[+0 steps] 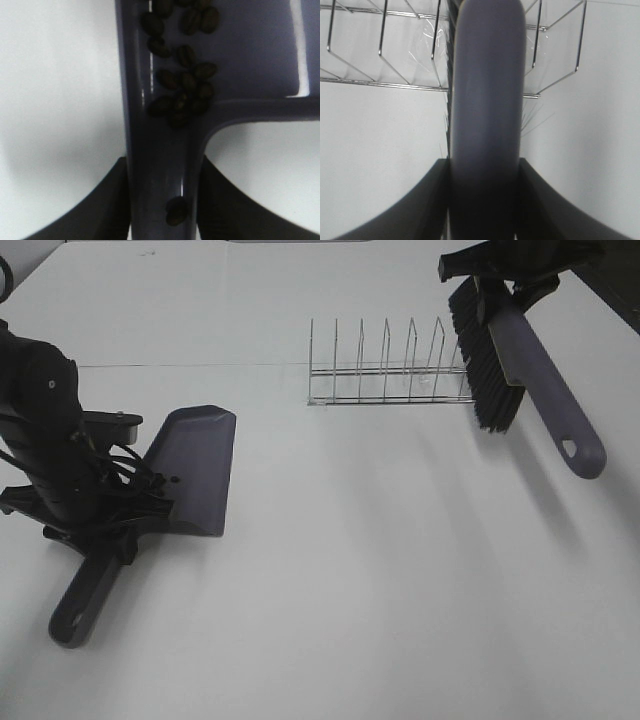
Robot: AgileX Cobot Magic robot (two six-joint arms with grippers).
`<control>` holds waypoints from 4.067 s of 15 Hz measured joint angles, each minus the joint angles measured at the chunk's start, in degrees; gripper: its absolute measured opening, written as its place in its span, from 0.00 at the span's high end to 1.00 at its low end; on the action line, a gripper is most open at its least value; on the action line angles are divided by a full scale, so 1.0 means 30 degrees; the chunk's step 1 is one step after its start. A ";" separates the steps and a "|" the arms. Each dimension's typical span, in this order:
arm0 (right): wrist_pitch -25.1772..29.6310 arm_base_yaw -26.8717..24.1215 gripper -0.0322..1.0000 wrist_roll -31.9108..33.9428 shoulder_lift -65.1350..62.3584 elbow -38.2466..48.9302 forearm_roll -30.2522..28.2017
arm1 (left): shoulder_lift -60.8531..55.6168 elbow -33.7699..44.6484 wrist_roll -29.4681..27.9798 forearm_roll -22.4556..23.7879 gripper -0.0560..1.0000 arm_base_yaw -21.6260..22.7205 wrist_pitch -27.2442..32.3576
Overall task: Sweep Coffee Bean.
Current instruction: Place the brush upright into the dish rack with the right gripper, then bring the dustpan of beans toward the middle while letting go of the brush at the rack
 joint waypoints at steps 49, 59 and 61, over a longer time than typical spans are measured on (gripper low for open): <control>-0.4469 0.0191 0.57 0.3686 0.4526 -0.2254 -0.1413 | 0.0000 0.0000 0.0420 0.0000 0.61 0.0000 -0.0115; -0.4488 -0.0019 0.28 0.3839 0.2998 -0.2273 -0.2120 | 0.0000 0.0000 0.0420 0.0000 0.61 0.0000 -0.0076; -0.2922 -0.0019 0.28 0.3610 0.2464 -0.2273 -0.1948 | -0.0038 0.0000 0.0420 0.0000 0.61 0.0000 -0.0076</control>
